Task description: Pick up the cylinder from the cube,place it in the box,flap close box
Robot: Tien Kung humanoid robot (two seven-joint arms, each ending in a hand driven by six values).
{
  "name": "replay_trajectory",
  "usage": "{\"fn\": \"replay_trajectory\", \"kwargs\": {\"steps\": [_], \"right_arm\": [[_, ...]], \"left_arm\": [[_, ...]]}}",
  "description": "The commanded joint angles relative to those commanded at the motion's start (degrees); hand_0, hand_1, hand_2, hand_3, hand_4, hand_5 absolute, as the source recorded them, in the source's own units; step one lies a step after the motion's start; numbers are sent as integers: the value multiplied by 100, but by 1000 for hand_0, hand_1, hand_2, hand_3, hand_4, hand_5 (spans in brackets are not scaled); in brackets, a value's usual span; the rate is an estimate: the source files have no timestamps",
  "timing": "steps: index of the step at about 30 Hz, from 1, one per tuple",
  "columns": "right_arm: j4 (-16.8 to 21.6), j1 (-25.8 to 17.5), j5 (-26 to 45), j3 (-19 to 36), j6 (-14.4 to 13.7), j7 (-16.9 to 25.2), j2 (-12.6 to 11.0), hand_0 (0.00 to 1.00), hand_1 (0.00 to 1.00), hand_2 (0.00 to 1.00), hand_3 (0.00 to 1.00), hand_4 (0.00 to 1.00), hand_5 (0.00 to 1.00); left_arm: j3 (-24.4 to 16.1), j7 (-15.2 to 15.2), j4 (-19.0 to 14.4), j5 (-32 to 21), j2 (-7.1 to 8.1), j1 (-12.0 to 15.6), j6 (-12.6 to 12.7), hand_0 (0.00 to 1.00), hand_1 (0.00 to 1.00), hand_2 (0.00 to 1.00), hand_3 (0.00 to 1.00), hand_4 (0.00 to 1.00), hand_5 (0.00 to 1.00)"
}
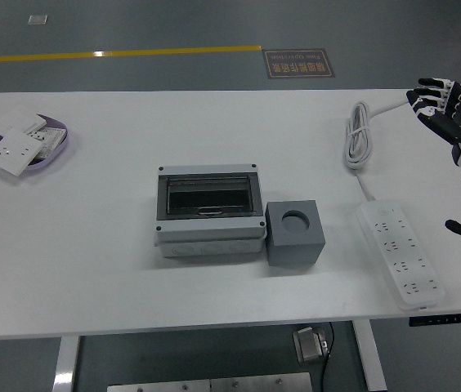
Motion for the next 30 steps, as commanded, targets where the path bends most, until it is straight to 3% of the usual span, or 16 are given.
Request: {"fn": "replay_trajectory", "kwargs": {"steps": [8, 30], "right_arm": [[-16, -39, 57, 86, -15, 35, 13, 704, 647, 657, 659, 752, 280], [-61, -73, 274, 95, -9, 109, 57, 705, 641, 655, 660, 744, 274]], "left_arm": [[-53, -7, -12, 34, -13, -48, 0, 567, 614, 575, 598, 708, 212], [298, -17, 14, -363, -17, 15, 5, 567, 614, 575, 598, 708, 210]]}}
